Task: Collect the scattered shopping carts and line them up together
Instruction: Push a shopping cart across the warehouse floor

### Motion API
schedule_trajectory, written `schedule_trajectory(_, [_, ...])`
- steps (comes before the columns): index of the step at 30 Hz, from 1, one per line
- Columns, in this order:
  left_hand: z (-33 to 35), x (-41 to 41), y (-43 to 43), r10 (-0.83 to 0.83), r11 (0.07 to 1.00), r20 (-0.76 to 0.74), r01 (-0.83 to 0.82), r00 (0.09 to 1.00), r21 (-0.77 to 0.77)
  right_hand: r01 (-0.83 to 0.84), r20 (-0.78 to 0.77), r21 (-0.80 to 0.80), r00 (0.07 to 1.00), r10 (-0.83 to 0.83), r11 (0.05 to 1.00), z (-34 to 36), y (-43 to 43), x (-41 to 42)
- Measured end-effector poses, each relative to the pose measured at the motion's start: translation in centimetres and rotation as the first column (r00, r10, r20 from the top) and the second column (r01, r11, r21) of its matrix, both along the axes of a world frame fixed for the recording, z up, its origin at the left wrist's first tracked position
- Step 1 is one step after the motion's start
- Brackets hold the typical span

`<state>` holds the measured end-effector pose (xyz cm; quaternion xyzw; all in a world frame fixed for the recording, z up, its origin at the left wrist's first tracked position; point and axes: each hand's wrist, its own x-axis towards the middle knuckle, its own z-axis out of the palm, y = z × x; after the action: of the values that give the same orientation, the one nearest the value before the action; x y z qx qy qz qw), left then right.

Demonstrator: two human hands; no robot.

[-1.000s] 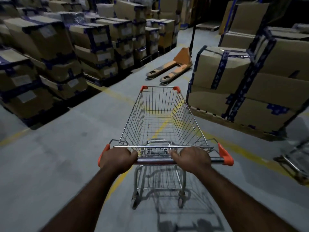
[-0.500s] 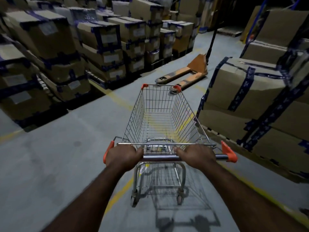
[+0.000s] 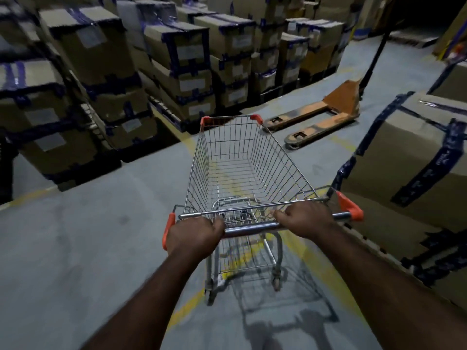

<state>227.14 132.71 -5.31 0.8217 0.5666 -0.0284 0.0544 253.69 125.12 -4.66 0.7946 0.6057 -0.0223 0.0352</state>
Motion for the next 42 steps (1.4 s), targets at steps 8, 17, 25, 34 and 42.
schedule_trajectory(8, [0.0,5.8,7.0,0.186,0.983,-0.013,-0.186,0.982,-0.001,-0.155,-0.001,-0.015,0.988,0.155,0.988,0.1,11.5,6.4])
schedule_trajectory(17, [0.3,8.4,19.6,0.308,0.951,0.037,-0.309,0.951,0.020,-0.227,-0.054,-0.015,0.973,0.226,0.974,0.1,27.4,9.2])
schedule_trajectory(25, [1.6,11.8,33.3,0.358,0.931,0.099,-0.348,0.928,-0.110,-0.156,0.002,0.024,0.988,0.156,0.987,1.1,42.2,7.4])
schedule_trajectory(34, [3.2,15.0,44.2,0.188,0.943,0.252,-0.102,0.949,-0.317,-0.234,-0.280,0.139,0.923,0.265,0.962,-1.7,53.9,6.9])
schedule_trajectory(42, [4.2,20.1,50.9,0.174,0.945,0.204,-0.104,0.963,-0.311,-0.366,-0.290,0.126,0.875,0.387,0.922,-1.5,64.3,12.6])
